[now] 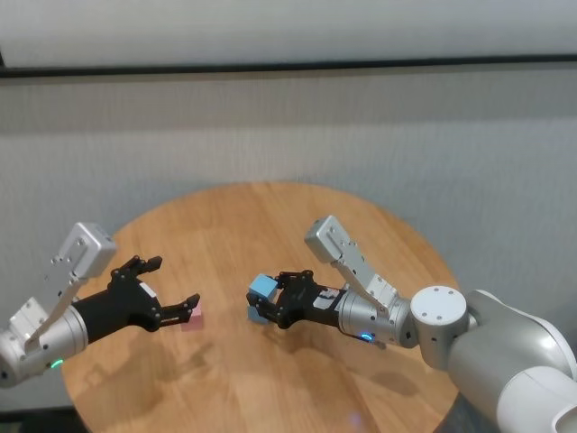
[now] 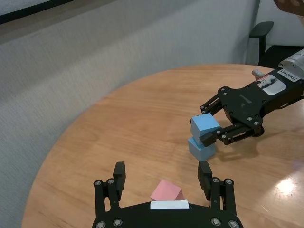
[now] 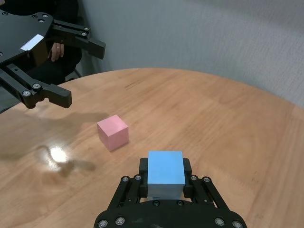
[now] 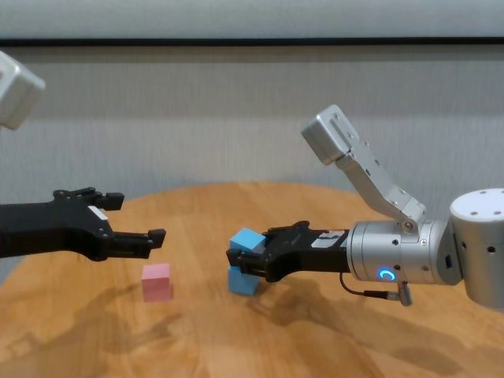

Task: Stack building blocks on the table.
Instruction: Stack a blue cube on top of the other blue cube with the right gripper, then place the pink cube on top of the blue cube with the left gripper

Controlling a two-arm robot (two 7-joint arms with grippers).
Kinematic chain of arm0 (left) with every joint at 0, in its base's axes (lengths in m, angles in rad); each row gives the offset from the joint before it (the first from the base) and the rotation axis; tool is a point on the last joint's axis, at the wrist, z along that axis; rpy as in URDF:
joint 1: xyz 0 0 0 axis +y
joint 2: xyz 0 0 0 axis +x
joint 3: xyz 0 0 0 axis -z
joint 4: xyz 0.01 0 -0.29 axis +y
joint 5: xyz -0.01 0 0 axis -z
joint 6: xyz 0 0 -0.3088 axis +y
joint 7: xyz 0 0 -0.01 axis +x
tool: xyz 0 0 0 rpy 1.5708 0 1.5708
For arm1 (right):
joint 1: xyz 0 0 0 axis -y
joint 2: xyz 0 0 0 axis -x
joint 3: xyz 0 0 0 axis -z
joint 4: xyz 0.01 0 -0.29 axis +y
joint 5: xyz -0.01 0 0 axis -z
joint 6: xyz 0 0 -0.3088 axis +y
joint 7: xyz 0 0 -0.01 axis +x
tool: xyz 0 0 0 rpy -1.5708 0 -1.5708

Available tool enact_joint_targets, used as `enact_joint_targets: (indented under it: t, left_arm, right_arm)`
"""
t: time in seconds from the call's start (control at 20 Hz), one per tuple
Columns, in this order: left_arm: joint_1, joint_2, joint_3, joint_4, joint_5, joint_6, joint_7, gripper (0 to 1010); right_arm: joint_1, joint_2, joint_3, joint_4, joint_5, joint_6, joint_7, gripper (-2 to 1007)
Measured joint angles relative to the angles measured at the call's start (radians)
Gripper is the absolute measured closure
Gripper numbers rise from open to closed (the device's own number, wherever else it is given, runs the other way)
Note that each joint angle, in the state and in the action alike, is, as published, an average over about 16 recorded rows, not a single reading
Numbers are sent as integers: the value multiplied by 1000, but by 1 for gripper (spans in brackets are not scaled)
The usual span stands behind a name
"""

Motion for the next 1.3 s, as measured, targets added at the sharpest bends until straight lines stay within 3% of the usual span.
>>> enact_joint_targets:
  t: [0.5, 0.75, 1.0, 1.3]
  left_arm:
    - [0, 0, 0, 0, 0, 0, 0, 10]
    - [0, 0, 0, 0, 0, 0, 0, 10]
    - [0, 0, 0, 0, 0, 0, 0, 10]
    - [0, 0, 0, 0, 0, 0, 0, 10]
  right_arm:
    - [14, -11, 15, 31, -20, -15, -5, 561]
    - [5, -8, 22, 7, -28, -12, -10, 446]
    - [-34, 13, 31, -92, -29, 17, -16, 285]
    - [-116, 71, 48, -304, -17, 60, -56, 115]
